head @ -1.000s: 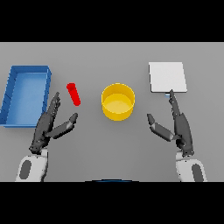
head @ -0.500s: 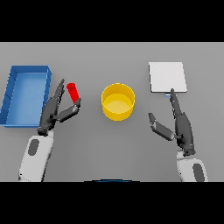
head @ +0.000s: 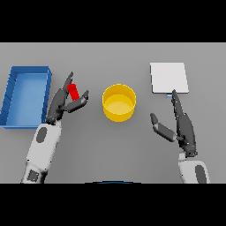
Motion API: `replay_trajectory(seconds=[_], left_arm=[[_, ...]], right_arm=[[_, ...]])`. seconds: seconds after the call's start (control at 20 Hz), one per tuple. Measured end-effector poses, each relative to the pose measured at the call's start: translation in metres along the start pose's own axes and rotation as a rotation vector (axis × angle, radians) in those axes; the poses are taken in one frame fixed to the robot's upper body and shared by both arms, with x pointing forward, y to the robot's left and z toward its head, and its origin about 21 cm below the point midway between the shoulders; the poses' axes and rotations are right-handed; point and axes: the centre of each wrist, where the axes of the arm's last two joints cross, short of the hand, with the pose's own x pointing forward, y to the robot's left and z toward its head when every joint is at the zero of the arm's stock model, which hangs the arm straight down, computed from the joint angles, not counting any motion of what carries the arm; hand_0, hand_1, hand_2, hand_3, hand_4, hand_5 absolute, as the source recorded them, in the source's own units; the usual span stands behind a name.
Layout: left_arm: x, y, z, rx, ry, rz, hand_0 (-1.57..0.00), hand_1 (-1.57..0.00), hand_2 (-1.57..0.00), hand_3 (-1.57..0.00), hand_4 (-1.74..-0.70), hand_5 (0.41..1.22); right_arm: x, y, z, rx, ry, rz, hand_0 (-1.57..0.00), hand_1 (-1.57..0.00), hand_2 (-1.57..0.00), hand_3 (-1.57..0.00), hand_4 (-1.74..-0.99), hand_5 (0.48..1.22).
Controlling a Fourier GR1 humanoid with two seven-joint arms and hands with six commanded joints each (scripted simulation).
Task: Pick up the red beaker and tilt it to pour out 1 green nut into yellow bowl. Pick up the yellow bowl and place it on the metallic measuring scale.
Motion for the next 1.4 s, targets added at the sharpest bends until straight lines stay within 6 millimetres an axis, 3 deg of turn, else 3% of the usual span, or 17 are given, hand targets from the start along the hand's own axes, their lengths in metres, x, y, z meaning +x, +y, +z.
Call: replay_trajectory(seconds=[0.35, 0.4, 0.5, 0.6, 0.75, 0.8, 0.95, 1.15, 1.4], left_arm=[[-0.004, -0.001, -0.013, -0.002, -0.025, 0.039, 0.0, 0.0, 0.0, 0.0, -1.35, 0.704], [-0.004, -0.002, -0.014, 0.005, -0.032, 0.052, 0.0, -0.03, -0.07, -0.03, -1.38, 0.724], [-0.004, -0.005, -0.019, 0.024, -0.04, 0.094, -0.29, -0.33, -0.36, -0.29, -1.45, 0.783], [-0.006, -0.011, -0.021, 0.043, -0.014, 0.111, -0.66, -0.7, -0.73, -0.72, -1.5, 0.941], [-0.003, -0.009, -0.025, 0.035, -0.039, 0.067, -1.11, -1.12, -1.14, -0.97, -1.6, 1.078], [-0.001, -0.012, -0.027, 0.022, -0.039, 0.059, -1.2, -1.21, -1.23, -1.09, -1.57, 1.106], [0.0, -0.016, -0.025, 0.006, -0.033, 0.041, -1.38, -1.39, -1.4, -1.33, -1.51, 1.162], [0.005, -0.017, -0.022, 0.048, -0.05, 0.08, -1.49, -1.5, -1.5, -1.47, -1.64, 1.132], [0.028, -0.012, -0.022, 0.095, -0.124, 0.102, -1.55, -1.55, -1.55, -1.54, -1.71, 1.114]], right_arm=[[0.003, 0.0, 0.001, -0.009, -0.003, 0.009, 0.0, 0.0, 0.0, 0.0, -1.261, 0.641], [0.001, 0.001, 0.004, -0.005, 0.008, 0.013, 0.0, 0.0, 0.0, 0.0, -1.259, 0.642], [0.003, -0.003, 0.0, -0.013, 0.013, 0.013, 0.0, 0.0, 0.0, 0.0, -1.258, 0.644], [0.002, -0.004, 0.002, -0.017, -0.004, 0.021, 0.0, 0.0, 0.0, 0.0, -1.255, 0.644], [0.005, -0.003, 0.003, -0.01, -0.007, 0.014, 0.0, 0.0, 0.0, 0.0, -1.252, 0.644], [0.002, -0.002, 0.003, -0.011, 0.011, 0.013, 0.0, 0.0, 0.0, 0.0, -1.25, 0.643], [0.003, 0.0, 0.001, -0.011, 0.003, 0.006, 0.0, 0.0, 0.0, 0.0, -1.257, 0.645], [0.0, -0.001, 0.002, -0.015, 0.008, -0.002, 0.0, 0.0, 0.0, 0.0, -1.262, 0.646], [0.001, 0.003, 0.0, -0.012, 0.002, 0.025, 0.0, 0.0, 0.0, 0.0, -1.263, 0.652]])
